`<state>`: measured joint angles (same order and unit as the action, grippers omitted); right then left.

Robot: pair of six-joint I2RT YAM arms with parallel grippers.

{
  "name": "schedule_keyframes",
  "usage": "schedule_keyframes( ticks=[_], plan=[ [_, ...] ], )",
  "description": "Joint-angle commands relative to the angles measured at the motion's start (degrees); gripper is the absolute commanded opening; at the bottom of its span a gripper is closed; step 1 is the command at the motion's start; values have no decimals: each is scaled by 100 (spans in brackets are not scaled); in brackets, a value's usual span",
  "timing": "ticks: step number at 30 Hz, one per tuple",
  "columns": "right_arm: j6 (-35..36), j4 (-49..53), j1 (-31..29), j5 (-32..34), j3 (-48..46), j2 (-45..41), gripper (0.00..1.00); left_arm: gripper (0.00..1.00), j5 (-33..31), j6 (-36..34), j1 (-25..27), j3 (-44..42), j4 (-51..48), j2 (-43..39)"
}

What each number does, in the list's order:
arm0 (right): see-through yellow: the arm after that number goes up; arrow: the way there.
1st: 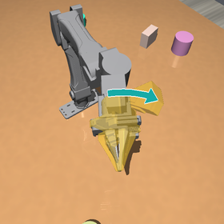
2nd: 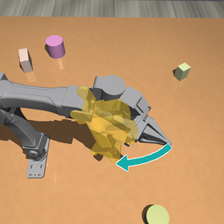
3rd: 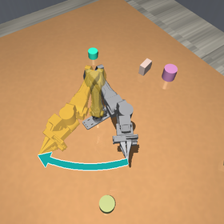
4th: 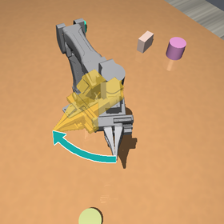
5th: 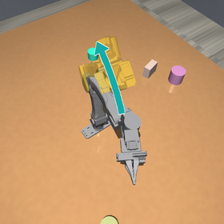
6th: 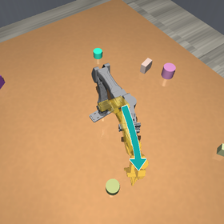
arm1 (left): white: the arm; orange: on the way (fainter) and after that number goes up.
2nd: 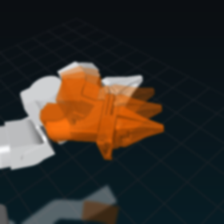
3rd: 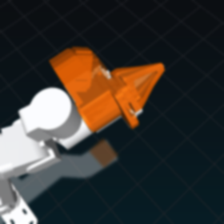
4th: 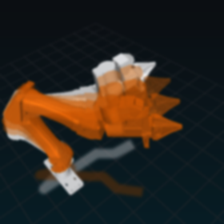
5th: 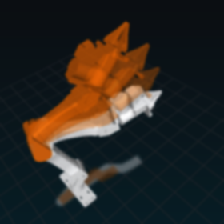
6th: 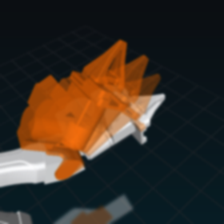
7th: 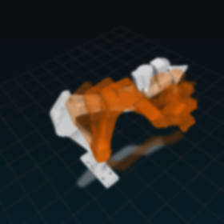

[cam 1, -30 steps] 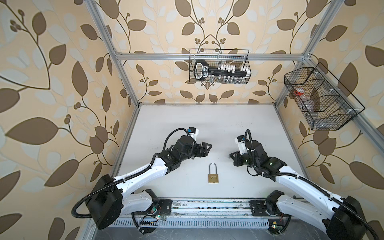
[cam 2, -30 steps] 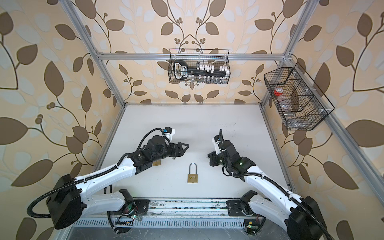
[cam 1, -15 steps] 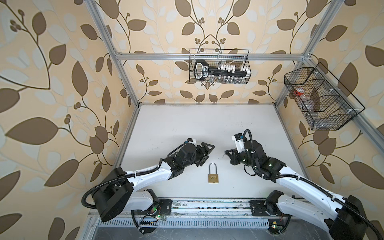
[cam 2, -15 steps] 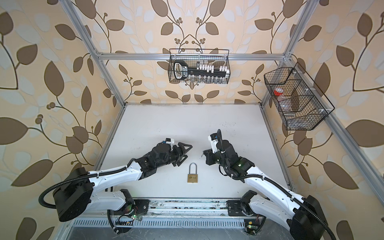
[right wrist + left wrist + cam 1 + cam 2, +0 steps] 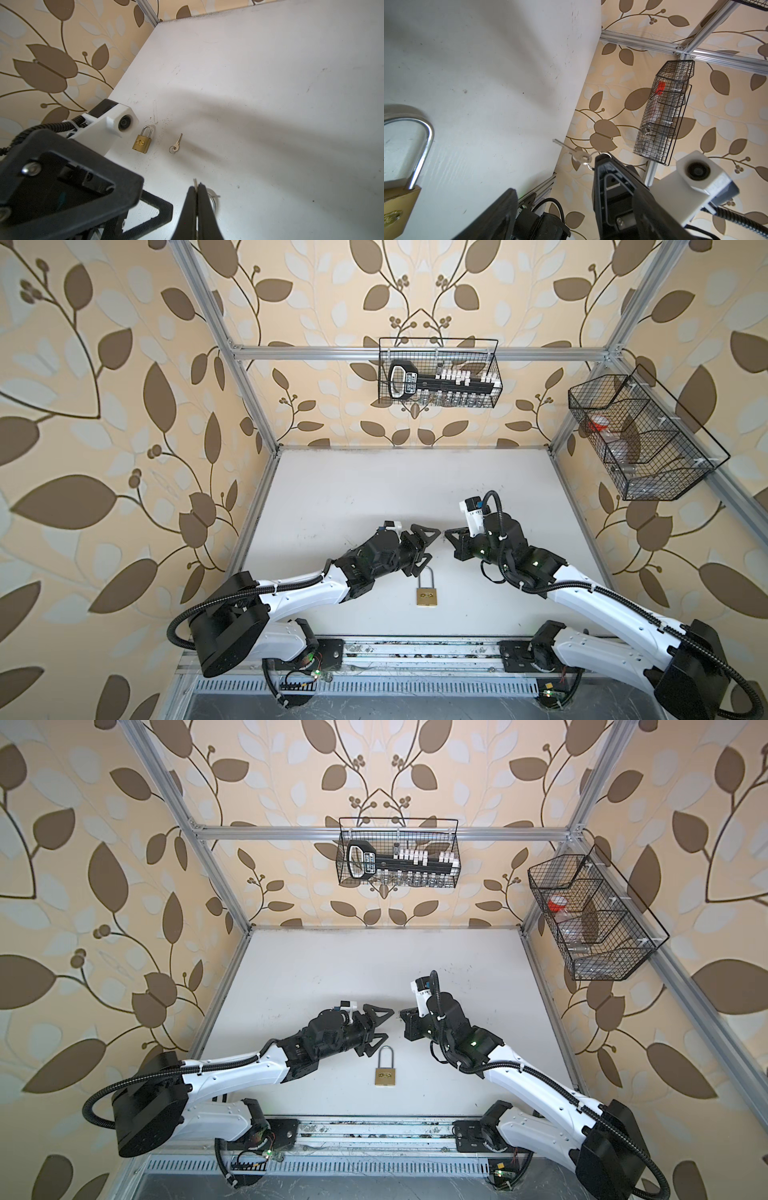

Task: Unlock with the key

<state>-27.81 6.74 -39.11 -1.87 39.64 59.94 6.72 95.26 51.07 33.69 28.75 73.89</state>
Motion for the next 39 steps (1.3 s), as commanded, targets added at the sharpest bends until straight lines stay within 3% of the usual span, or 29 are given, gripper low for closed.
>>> schedule_keyframes(
  ticks=[1, 18, 24, 39],
  plan=[
    [-92, -164, -180, 174, 161, 60, 0, 88, -270, 262, 61, 83, 574, -58],
    [-172, -283, -614, 395, 264, 88, 0, 88, -561, 614, 193, 61, 1314, 395],
    [-216, -252, -762, 424, 161, 5, 0, 81, -871, 627, 176, -82, 1747, 494],
    [-198, 46, -843, 559, -13, -560, 0, 61, -860, 589, 27, -189, 1774, 491]
  ],
)
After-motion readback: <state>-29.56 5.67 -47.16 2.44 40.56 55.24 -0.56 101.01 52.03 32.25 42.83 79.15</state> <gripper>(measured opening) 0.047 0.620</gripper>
